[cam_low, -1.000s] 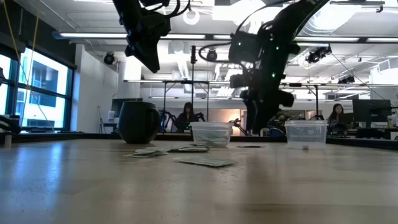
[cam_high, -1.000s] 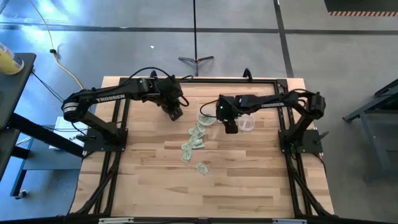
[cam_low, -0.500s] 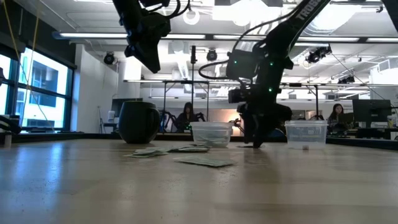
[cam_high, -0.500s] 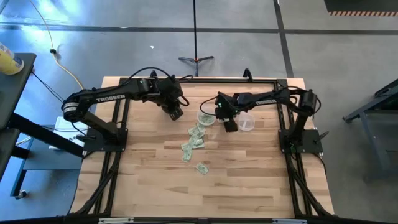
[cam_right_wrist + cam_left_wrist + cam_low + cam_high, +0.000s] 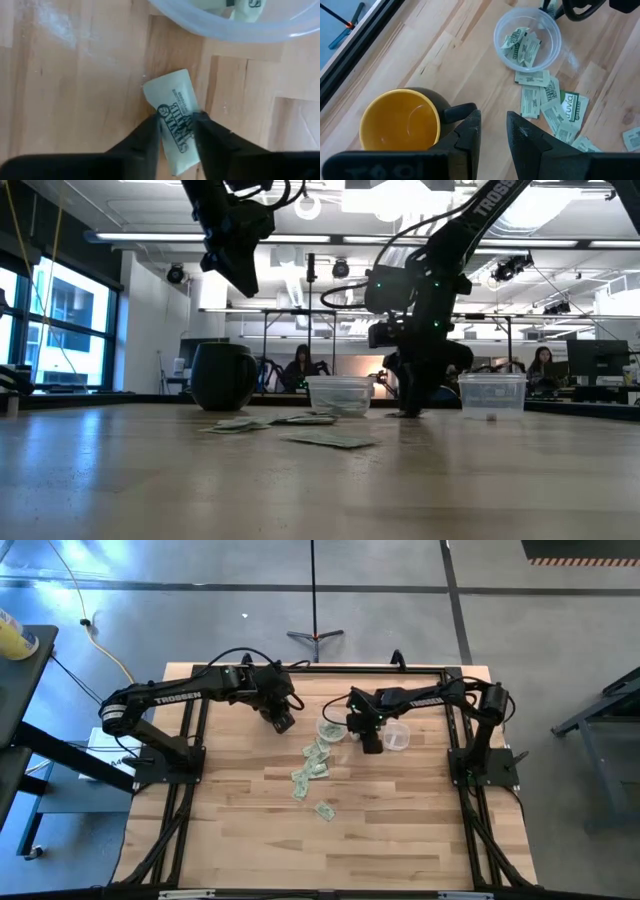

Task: Pick and place items into bin
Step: Put the light green stevia packet into the left transparent bin

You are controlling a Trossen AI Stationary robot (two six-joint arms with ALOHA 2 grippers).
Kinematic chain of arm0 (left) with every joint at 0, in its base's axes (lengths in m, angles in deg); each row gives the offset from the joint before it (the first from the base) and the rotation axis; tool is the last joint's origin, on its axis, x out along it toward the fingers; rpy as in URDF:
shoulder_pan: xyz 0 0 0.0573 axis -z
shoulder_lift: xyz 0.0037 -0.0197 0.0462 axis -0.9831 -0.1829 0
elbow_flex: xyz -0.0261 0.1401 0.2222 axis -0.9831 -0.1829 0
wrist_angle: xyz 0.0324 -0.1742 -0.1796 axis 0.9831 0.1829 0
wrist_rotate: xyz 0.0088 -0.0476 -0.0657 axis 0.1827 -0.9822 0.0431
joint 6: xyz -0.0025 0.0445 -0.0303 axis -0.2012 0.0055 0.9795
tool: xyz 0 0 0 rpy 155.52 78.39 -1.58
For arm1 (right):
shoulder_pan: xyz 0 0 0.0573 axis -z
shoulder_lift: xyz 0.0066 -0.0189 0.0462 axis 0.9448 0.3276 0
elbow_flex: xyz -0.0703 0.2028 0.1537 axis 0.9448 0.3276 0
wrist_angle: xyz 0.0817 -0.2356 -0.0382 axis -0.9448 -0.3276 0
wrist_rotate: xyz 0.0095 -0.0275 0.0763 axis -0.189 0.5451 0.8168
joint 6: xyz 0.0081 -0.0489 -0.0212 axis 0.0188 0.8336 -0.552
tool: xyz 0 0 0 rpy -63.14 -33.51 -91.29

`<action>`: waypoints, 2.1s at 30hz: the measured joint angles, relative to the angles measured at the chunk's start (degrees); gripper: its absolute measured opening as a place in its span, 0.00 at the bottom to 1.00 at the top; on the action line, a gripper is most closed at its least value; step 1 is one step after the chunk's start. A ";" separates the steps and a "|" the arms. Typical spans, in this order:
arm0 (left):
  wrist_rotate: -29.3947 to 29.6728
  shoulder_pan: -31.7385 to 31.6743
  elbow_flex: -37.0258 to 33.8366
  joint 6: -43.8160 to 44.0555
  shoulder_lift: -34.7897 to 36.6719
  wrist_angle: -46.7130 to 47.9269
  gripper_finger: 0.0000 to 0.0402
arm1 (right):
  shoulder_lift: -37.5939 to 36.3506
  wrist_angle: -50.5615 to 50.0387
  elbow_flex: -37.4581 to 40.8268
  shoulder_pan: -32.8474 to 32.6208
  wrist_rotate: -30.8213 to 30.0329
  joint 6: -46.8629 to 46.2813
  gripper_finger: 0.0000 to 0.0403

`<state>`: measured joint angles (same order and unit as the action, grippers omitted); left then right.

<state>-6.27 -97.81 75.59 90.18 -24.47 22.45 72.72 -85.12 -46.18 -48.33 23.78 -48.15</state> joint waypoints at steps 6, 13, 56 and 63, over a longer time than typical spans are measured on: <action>0.04 0.00 0.00 0.02 0.00 -0.44 0.32 | -0.36 -1.26 0.00 -0.22 -1.12 -2.66 0.03; 0.17 0.00 0.00 0.02 0.00 -1.36 0.32 | -6.51 -4.30 0.49 -3.37 -4.71 -8.27 0.01; -3.71 7.92 -13.64 5.44 0.02 -10.38 0.32 | 0.00 -8.99 -19.41 -9.03 -4.85 -12.58 0.63; -4.31 10.29 -17.37 6.47 0.00 -17.32 0.32 | -2.80 -11.50 -19.39 -12.33 -4.84 -12.27 0.58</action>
<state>-10.58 -87.52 58.23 96.65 -24.47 5.13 69.92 -96.62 -65.57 -60.66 18.94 -60.42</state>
